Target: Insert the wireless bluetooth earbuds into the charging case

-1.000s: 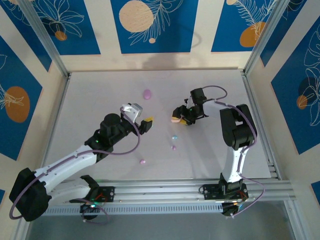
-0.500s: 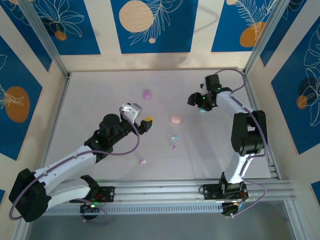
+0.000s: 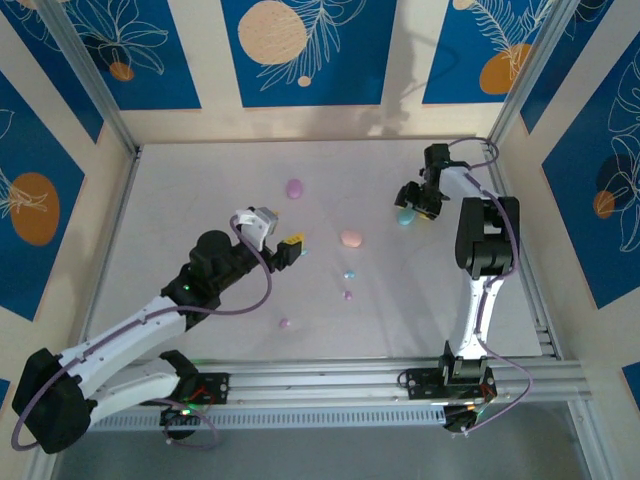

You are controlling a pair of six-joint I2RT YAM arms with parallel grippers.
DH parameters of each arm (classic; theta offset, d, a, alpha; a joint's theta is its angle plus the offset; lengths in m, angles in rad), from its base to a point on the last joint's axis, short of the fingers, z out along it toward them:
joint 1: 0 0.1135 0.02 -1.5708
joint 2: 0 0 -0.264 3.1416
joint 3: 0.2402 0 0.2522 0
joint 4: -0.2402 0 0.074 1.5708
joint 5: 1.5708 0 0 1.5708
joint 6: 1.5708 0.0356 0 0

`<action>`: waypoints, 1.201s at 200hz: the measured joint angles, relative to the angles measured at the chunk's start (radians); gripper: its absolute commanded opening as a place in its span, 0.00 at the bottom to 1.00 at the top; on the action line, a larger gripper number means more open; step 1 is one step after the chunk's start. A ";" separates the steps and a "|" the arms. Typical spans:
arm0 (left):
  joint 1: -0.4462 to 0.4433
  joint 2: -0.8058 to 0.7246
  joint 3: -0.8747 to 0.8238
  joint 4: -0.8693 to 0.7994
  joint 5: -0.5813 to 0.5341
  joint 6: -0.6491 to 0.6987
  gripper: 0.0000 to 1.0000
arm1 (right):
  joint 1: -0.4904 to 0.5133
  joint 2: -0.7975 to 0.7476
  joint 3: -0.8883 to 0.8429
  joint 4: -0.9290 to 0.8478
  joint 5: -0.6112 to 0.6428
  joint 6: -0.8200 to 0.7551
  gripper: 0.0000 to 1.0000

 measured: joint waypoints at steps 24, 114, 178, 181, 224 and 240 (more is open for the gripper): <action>0.000 0.002 0.000 -0.001 0.000 0.000 0.78 | 0.026 0.010 0.018 -0.032 0.026 0.000 0.65; 0.000 0.002 0.000 -0.007 0.003 0.000 0.78 | 0.066 0.036 0.033 -0.085 0.182 -0.034 0.52; 0.000 0.002 0.000 -0.008 0.004 0.000 0.78 | 0.074 0.036 0.033 -0.085 0.236 -0.056 0.50; 0.000 0.002 0.000 -0.008 0.004 0.000 0.78 | 0.074 0.036 0.033 -0.085 0.237 -0.056 0.50; 0.000 0.002 0.000 -0.008 0.012 0.000 0.78 | 0.072 0.037 0.033 -0.082 0.241 -0.067 0.52; 0.000 0.005 0.000 -0.008 0.016 -0.001 0.78 | 0.070 0.041 0.033 -0.083 0.241 -0.070 0.42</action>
